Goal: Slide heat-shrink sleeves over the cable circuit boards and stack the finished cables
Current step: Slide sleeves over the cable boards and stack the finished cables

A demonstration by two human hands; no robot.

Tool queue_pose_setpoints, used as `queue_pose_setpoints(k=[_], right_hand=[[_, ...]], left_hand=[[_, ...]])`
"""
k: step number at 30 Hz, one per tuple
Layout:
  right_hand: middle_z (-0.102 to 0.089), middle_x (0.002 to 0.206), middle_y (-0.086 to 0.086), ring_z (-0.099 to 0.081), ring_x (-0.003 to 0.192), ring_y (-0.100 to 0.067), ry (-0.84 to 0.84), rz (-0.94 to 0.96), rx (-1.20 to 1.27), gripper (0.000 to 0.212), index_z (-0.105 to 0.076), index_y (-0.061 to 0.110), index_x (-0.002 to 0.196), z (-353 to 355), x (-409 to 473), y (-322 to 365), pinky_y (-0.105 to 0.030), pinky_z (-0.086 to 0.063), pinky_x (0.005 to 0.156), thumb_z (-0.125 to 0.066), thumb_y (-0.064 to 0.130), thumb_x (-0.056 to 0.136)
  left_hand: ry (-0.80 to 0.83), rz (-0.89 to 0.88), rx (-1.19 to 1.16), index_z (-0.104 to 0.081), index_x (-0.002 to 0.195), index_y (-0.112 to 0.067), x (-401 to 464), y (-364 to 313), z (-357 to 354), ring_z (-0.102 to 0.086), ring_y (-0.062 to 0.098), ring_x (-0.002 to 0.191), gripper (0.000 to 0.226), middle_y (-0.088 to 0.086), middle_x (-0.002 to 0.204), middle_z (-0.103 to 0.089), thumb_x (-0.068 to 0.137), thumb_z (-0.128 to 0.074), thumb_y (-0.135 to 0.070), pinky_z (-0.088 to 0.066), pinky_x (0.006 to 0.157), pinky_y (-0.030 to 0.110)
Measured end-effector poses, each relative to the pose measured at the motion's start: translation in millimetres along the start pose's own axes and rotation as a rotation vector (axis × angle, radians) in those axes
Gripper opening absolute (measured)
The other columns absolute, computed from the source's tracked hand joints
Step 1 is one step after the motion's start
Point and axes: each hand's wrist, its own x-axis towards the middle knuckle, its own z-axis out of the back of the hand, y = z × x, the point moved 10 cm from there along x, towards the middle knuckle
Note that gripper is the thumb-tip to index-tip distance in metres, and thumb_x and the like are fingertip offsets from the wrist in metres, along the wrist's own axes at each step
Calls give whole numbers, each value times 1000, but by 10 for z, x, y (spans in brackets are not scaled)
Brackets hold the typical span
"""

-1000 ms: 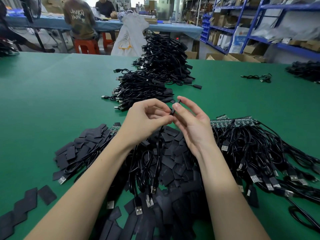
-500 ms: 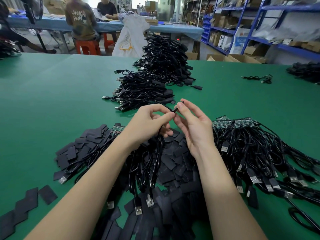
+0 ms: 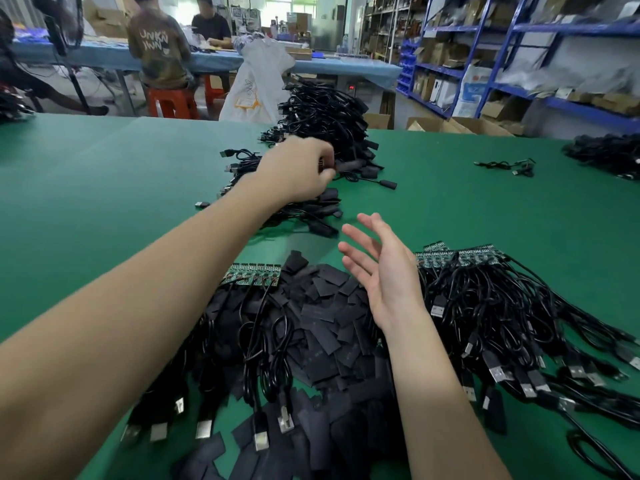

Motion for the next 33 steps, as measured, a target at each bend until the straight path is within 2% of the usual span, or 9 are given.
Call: queue_pose_setpoints(k=[2,6,13,15,18,23,28,31,33], right_hand=[[-80,98,-1,-74,76,-15,3,-5,-14,25,-72,17,112,-9,3,-8,-24,-59,64,-58,36,102],[-80,95,-1,-72,72,-13,-1,-10,-33,25,-73,18,108,5,24,-23,-23,-58,62,-58,37,102],[-79,92,0,-70,69,-11,10,-23,-78,21,-75,19,104,11,48,-52,-21,-56,59,-60,33,101],[-79,91,0,-69,68,-11,14,-23,-85,19,-75,19,102,5,44,-53,-21,-56,59,-60,31,101],[-79,88,1,-68,66,-10,21,-28,-91,18,-75,18,101,-2,42,-58,-19,-54,58,-60,29,101],[-79,85,4,-64,61,-6,31,-11,-269,13,-76,20,97,-63,36,-83,-17,-48,55,-64,27,97],[-76,80,17,-67,80,5,142,175,-761,9,-76,30,88,-380,-27,-112,-19,-51,74,-69,35,91],[-70,69,24,-64,75,12,183,224,-916,7,-77,31,83,-548,-87,-188,-1,-41,60,-77,39,84],[-70,66,22,-63,70,14,195,201,-917,8,-78,31,81,-592,-99,-238,1,-39,56,-81,38,81]], left_hand=[[68,-1,155,-66,115,-22,6,117,-335,-62,37,107,24,13,113,-68,98,-52,-33,-49,81,39],[211,-46,249,-55,129,-10,-105,368,-955,-51,40,116,34,19,119,-56,108,-37,-30,-43,90,47],[137,-52,116,-49,138,-9,-198,437,-1034,-43,35,125,39,15,132,-49,106,-44,-31,-35,104,47],[49,-99,57,-54,131,-12,-240,348,-821,-46,31,122,33,11,127,-53,102,-51,-27,-38,101,46],[-13,-62,-67,-62,111,-14,-383,353,-523,-54,26,101,19,4,103,-58,100,-53,-27,-46,90,43],[67,134,-123,-60,80,-11,-931,614,-481,-57,24,67,39,2,70,-62,105,-47,-38,-39,60,32],[91,229,-113,-42,62,-15,-1327,689,-581,-44,23,60,50,1,56,-47,106,-46,-39,-29,57,35],[-17,200,-171,-37,58,-17,-1309,612,-437,-42,15,54,52,-2,52,-42,105,-50,-36,-28,57,35],[-95,186,-230,-34,57,-18,-1295,580,-324,-39,8,51,53,-2,50,-39,104,-51,-33,-25,58,36]])
